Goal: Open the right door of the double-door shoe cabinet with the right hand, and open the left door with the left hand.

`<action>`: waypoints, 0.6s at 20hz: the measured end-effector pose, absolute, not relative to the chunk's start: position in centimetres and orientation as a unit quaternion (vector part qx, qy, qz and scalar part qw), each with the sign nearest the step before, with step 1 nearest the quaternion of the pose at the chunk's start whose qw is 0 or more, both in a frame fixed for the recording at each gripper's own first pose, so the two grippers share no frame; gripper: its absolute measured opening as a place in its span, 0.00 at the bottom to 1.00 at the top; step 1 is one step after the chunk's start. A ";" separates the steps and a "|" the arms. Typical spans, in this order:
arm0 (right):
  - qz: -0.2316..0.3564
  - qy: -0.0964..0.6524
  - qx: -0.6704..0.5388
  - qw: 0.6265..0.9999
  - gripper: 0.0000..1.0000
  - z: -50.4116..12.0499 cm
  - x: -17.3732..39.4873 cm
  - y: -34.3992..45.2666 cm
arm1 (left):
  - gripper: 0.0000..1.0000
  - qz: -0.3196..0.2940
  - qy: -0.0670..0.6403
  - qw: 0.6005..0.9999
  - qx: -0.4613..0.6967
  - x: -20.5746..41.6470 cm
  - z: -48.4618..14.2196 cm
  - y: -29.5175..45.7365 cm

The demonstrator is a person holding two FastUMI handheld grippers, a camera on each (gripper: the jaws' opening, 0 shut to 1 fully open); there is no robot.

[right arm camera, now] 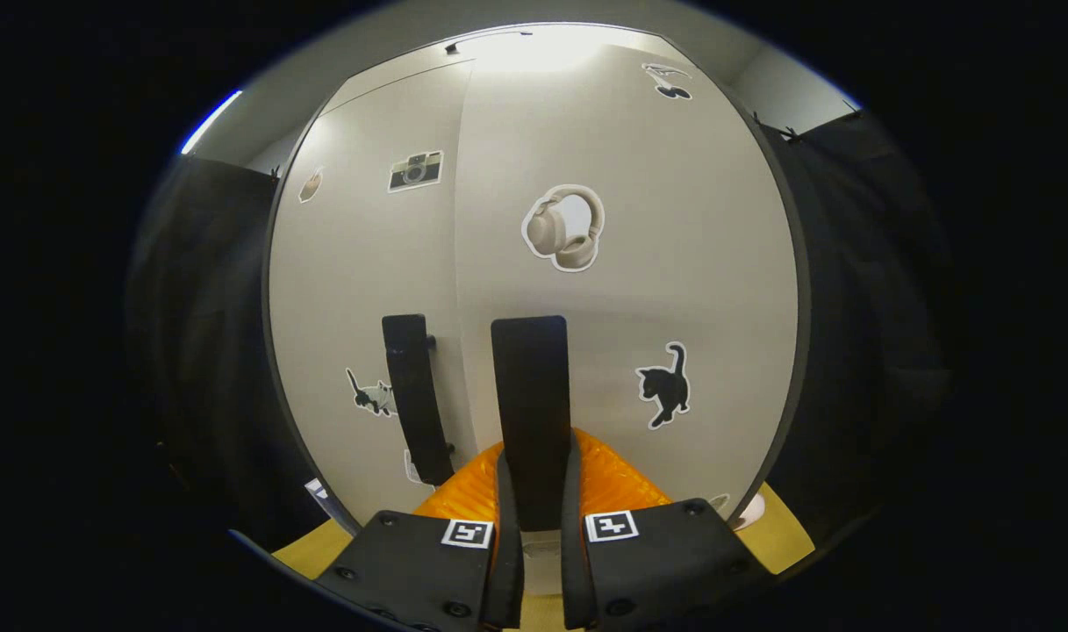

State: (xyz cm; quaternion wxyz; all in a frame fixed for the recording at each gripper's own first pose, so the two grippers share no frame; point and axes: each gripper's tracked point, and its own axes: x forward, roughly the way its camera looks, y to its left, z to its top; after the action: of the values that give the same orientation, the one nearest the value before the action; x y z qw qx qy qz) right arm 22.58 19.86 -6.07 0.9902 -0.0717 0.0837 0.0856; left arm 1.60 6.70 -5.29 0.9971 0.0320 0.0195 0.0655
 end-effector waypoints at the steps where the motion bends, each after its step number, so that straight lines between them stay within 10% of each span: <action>1: 0.087 0.083 -0.076 0.990 0.25 -6.0 22.3 19.6 | 0.95 0.065 0.018 0.997 0.032 1.4 -5.1 6.3; 12: 0.089 0.080 -0.077 0.990 0.25 -5.5 20.0 18.0 | 0.95 0.048 0.011 0.998 0.040 -0.7 -3.9 2.5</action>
State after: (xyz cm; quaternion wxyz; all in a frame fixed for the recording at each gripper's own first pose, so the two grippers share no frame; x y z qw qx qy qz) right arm 19.98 18.05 -5.49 0.9898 -0.0775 0.0800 0.0886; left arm -0.70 2.54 -3.90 0.9980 0.0398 0.0113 0.0477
